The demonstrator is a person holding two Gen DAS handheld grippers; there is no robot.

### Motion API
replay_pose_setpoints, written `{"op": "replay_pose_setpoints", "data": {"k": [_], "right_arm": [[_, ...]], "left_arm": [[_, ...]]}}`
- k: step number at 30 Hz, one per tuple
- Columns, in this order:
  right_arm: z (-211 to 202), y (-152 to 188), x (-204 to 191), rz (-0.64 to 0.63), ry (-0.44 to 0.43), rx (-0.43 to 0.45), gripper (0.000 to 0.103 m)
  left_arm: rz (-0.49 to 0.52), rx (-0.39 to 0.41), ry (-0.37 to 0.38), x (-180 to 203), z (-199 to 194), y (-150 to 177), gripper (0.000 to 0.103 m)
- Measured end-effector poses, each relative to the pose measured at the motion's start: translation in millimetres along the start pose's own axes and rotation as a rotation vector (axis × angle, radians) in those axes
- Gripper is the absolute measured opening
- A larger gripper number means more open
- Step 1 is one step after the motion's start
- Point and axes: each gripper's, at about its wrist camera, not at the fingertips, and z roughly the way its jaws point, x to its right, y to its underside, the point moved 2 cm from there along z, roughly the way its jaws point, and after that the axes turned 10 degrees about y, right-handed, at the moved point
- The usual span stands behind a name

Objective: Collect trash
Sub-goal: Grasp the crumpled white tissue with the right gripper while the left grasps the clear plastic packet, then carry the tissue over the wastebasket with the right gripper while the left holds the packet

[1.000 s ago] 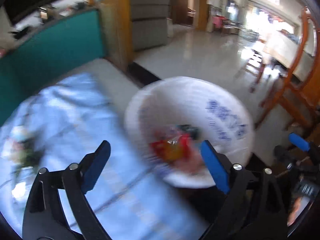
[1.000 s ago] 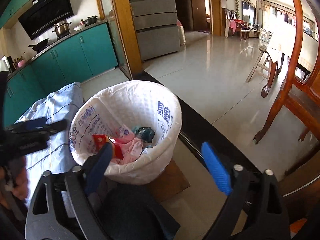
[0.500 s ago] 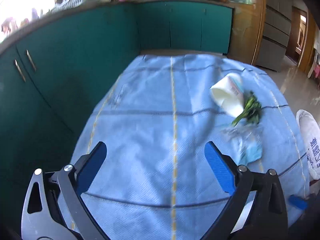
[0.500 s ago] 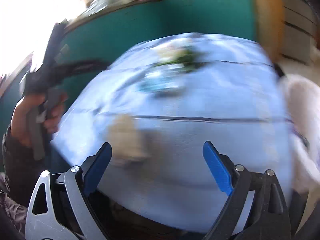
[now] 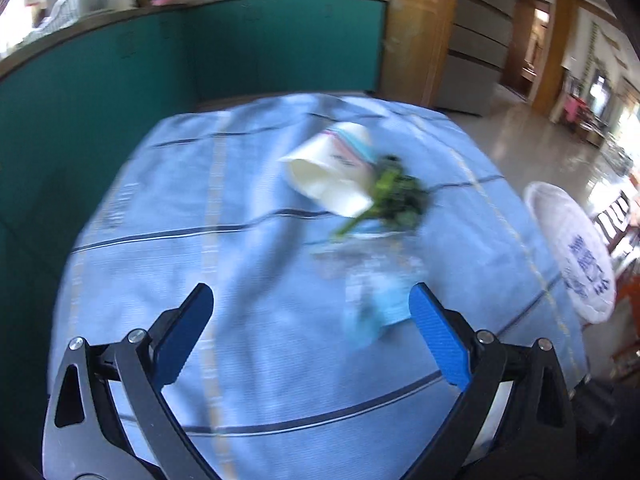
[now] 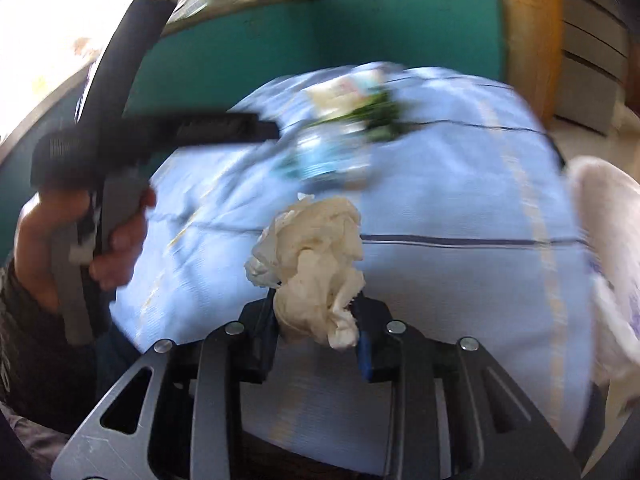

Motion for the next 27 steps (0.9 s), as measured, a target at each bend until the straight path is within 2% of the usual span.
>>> {"op": "replay_pose_setpoints", "data": {"k": [2,7,8,9,13,15,20,27], "right_arm": [[-5.8,1.4,25.0,0.058,0.047,0.003,0.032],[-11.3,10.0,65.1,0.146,0.110,-0.001,0.037],[-12.4,11.2,69.4,0.154,0.117,-0.001,0.039],[-13.3,12.1,72.2,0.157,0.125,0.000,0.046],[-10.6,9.6,77.5,0.162,0.146,0.021,0.077],[-9.4,8.2,76.6,0.156,0.159,0.025,0.081],[-0.5,3.5,77.5,0.128,0.206,0.012,0.082],[16.3,4.1,74.3,0.086,0.242,-0.022,0.082]], "left_arm": [[0.031,-0.031,0.047,18.7,13.7,-3.3,0.099],[0.069,-0.070,0.026,42.3,42.8,-6.8,0.097],[0.063,-0.074,0.033,42.7,45.8,-5.9,0.087],[0.051,-0.083,0.042,41.2,48.4,-4.6,0.077],[0.013,-0.097,0.063,30.2,49.4,0.2,0.053],[-0.009,-0.095,0.081,23.3,46.2,3.3,0.053],[-0.016,-0.072,0.091,12.2,27.2,11.6,0.052],[0.059,0.021,0.062,17.7,-20.1,18.5,0.052]]}}
